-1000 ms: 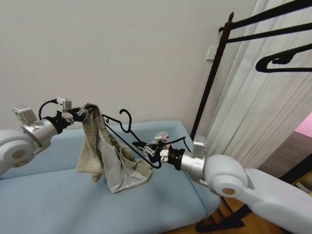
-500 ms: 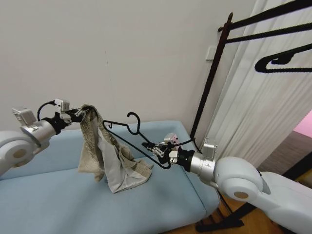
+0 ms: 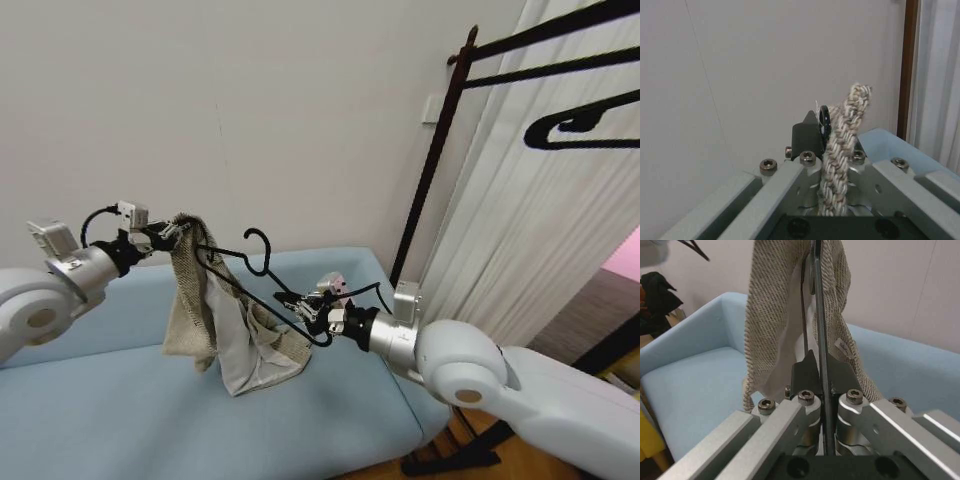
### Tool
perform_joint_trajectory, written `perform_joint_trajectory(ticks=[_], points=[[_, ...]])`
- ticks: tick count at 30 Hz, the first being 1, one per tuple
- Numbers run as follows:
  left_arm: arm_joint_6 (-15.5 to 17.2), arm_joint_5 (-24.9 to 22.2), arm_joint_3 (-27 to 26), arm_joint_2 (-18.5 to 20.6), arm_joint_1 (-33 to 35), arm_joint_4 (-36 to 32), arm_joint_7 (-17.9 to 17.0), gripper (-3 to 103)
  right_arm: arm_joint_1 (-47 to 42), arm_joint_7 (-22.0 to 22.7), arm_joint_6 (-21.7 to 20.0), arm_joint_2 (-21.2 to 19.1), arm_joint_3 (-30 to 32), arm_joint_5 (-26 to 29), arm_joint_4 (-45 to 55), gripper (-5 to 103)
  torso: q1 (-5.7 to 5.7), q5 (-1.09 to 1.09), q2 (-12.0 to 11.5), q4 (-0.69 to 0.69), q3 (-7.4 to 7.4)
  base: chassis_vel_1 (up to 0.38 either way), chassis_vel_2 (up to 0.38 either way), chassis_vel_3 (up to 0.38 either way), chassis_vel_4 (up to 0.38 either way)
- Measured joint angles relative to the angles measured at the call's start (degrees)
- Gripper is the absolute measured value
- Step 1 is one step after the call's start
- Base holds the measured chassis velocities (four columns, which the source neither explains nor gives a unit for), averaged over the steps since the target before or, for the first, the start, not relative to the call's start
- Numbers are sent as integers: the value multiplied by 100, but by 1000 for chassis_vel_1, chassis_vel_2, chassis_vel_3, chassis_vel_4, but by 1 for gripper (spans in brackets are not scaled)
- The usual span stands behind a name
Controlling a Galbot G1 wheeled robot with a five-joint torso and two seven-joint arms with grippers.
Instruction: Pick up the clothes from the sofa and hang them on the clothes hanger.
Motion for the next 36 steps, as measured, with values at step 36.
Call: perform_joint_trajectory(ticks=[36], points=[[-15, -144, -365, 80, 140, 108, -2, 2, 143, 548, 27, 198, -91, -394, -428, 1, 0, 0, 0, 0, -1, 0, 0, 0, 0]])
